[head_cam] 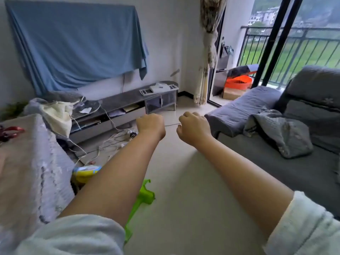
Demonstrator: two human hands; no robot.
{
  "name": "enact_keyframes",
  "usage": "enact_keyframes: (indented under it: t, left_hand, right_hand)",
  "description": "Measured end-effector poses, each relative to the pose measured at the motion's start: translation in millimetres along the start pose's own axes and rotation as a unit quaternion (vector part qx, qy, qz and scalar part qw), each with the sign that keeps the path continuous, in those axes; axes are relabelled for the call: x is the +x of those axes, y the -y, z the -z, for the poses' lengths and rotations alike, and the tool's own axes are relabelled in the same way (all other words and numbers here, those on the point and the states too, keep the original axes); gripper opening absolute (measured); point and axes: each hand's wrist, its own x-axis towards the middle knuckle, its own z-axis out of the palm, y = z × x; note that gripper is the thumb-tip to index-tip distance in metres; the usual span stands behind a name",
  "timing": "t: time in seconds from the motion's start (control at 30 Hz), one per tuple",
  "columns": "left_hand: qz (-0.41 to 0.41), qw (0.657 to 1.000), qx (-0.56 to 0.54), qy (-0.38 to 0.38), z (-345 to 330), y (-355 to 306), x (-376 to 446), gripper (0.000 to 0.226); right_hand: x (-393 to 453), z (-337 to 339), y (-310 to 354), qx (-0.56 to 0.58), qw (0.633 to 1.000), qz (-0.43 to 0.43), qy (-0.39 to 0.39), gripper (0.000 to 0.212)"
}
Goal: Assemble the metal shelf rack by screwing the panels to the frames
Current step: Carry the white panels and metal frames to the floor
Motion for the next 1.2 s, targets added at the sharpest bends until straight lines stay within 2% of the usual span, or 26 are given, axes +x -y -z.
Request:
enact_keyframes:
  t: [0.1,0.37,0.6,0.97,1.2]
  left_hand:
    - [-0.007,0.999,0.012,0.031,-28,-2,46,0.028]
    - [-0.026,0.999,0.033,0.034,-59,12,227,0.03]
    - [-0.034,0.998,0.034,0.05,-81,-14,386,0.032]
    - [0.035,0.998,-0.003,0.059,-109,-61,669,0.03]
    - [0.064,0.994,-0.002,0.091,-152,-47,827,0.03]
  right_hand:
    - [45,-36,-15,0.005,1.0,-0.003,0.023,0.028]
    - [218,-104,-59,0.022,0.998,0.0,0.051,0.027]
    - [360,-164,-138,0.054,0.992,0.005,0.114,0.032]
    - [624,-253,-277,0.067,0.99,0.021,0.121,0.035]
    - [775,-331,-317,0.09,0.984,0.028,0.148,0.025]
